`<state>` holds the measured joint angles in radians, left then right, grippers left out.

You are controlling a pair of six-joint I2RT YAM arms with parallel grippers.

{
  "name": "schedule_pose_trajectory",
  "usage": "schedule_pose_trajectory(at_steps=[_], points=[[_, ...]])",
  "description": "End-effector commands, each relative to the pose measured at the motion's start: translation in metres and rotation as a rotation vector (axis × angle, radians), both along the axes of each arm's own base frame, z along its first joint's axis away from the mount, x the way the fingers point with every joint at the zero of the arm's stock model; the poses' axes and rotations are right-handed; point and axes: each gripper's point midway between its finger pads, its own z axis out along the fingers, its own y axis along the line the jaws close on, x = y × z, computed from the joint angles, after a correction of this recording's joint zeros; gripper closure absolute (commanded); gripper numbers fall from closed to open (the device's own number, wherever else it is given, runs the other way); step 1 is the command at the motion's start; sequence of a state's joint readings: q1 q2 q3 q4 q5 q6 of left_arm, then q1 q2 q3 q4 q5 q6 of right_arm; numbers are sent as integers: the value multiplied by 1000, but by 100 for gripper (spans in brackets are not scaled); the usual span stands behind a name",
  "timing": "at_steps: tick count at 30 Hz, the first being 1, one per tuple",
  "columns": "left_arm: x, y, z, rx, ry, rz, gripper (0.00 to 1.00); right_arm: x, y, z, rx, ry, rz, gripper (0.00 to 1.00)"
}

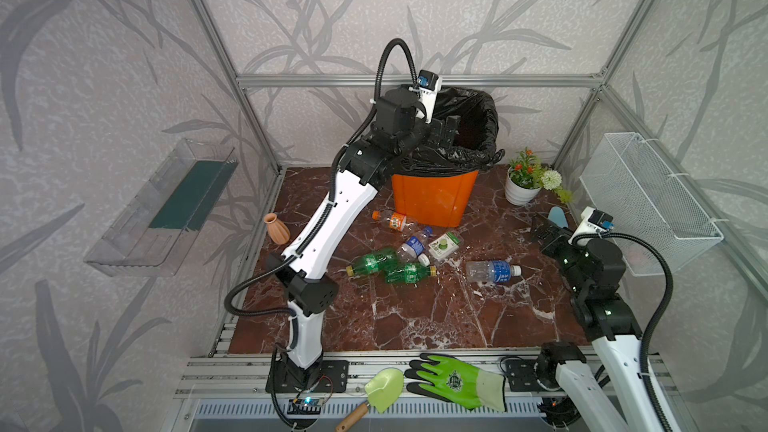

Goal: Throw the plastic bottles in the bin
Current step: 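Open the left gripper to drop the bottle and lower the left arm, then lower the right gripper onto the blue-labelled white-capped bottle and close it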

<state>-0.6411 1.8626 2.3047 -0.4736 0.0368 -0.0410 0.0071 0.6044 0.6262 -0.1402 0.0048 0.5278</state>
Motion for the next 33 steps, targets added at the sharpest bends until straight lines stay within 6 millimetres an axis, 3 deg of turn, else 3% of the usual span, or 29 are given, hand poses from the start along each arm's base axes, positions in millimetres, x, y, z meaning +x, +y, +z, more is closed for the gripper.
schedule_pose_trajectory(at_steps=[1, 5, 11, 15, 19, 24, 33], points=[[-35, 16, 46, -123, -175, -30, 1, 4, 3, 3, 26, -13, 16, 1], [-57, 49, 21, -152, -226, 48, 1, 14, 12, -11, 103, 25, 53, 0], [-75, 97, -65, -19, -56, 203, 1, 41, 36, -31, 243, 88, 160, 5], [-88, 106, -123, 90, 65, 203, 1, 51, 47, -45, 259, 156, 184, 8], [-95, 117, -166, 147, 167, 232, 1, 43, 40, -65, 254, 253, 118, 8], [-102, 131, -194, 140, 207, 285, 1, 17, 36, -99, 294, 428, 34, 8], [-100, 135, -211, 148, 247, 318, 1, -20, 76, -169, 350, 670, -26, 6]])
